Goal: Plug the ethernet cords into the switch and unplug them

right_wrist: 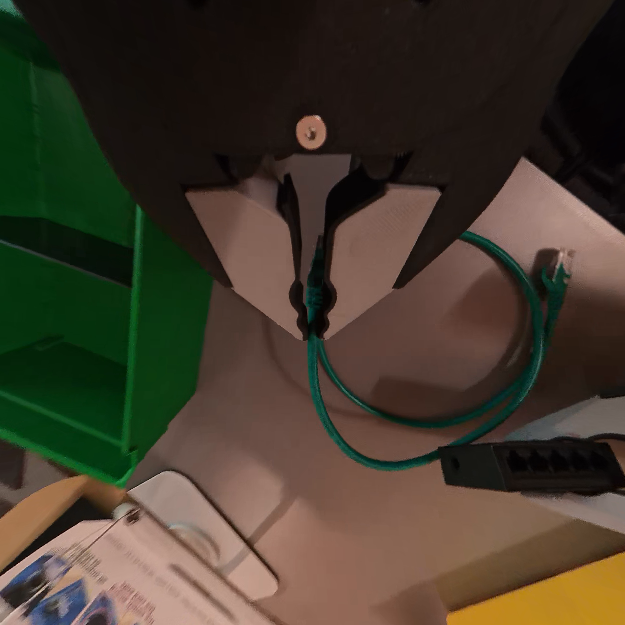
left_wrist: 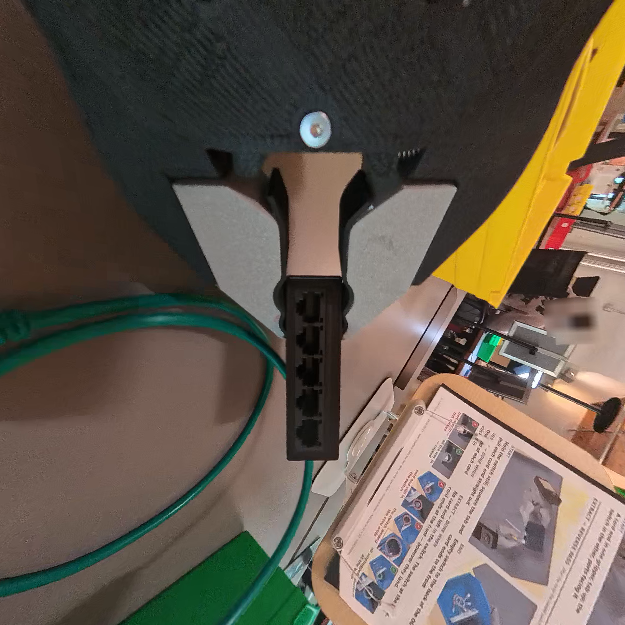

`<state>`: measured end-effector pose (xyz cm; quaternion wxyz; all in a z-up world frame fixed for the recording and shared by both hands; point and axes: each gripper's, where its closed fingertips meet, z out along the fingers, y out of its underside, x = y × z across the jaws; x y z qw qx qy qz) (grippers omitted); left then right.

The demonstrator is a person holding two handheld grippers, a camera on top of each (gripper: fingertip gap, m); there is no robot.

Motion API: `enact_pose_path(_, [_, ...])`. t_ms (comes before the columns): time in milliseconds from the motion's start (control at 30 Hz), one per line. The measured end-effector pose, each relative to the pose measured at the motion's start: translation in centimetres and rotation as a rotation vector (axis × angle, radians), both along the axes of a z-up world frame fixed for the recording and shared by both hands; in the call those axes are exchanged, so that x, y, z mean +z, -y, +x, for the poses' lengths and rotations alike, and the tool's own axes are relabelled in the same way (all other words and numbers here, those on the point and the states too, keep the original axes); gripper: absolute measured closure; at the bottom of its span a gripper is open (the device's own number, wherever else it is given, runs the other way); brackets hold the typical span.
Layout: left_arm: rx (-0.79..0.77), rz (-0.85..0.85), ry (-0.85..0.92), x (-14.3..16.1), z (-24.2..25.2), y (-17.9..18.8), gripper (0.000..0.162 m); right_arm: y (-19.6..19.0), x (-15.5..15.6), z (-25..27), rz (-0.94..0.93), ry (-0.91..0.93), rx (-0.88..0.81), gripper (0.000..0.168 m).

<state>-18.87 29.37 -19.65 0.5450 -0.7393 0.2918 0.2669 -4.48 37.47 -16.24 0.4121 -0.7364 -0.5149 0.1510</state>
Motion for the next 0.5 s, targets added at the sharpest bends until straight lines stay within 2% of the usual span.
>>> enact_pose_path(100, [-0.001,0.016,0.015,0.3,-0.1,0.0,0.137,-0.6,1.9,0.7,0.049,-0.058,-0.026,0.167])
enact_pose_path(167, [0.001,0.013,0.005,0.3,-0.2,0.0,0.137,-1.1,1.9,1.8,0.068,-0.039,-0.054,0.167])
enact_pose_path(267, [-0.020,-0.014,-0.026,-0.2,-0.3,0.2,0.137,-1.0,1.0,2.5,0.131,0.042,-0.030,0.167])
enact_pose_path(367, [0.036,-0.071,-0.099,-1.2,-2.0,0.3,0.137,-0.7,-0.7,2.7,0.183,0.165,-0.006,0.166])
enact_pose_path(500, [0.083,-0.174,-0.187,-2.4,-4.2,0.9,0.137,-1.8,-0.3,3.4,0.325,0.262,-0.051,0.166])
